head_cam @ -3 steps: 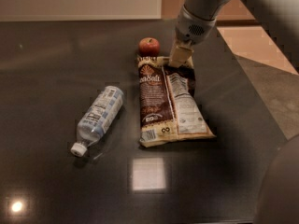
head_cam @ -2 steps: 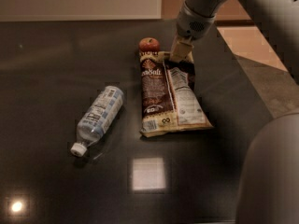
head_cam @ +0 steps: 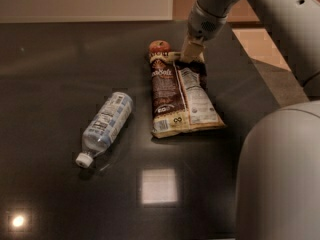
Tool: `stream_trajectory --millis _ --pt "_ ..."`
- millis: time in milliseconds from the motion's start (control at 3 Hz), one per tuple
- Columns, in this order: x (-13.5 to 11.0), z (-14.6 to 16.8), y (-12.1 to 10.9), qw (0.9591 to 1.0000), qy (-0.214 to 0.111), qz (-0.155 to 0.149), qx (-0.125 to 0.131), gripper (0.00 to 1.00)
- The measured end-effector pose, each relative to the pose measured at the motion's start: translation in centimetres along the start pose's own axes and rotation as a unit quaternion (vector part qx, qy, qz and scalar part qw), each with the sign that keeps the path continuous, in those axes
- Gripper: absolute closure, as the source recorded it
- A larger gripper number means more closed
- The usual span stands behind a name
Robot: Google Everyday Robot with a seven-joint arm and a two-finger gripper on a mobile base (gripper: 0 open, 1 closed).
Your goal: Move brown chip bag near apple
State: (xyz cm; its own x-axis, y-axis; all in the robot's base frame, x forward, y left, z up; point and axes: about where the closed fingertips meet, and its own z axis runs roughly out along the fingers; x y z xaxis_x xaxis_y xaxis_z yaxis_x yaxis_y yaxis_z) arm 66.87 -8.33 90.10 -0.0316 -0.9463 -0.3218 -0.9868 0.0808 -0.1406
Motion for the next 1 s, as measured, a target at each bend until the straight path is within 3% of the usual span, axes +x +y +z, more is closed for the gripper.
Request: stream_trajectory --millis 667,1000 --pt "-0.38 0.65 -0.61 1.0 -0.005 -0.001 0.007 0.12" --pt "-0.51 0.95 -0.81 0.9999 -0.007 -0.001 0.009 0.0"
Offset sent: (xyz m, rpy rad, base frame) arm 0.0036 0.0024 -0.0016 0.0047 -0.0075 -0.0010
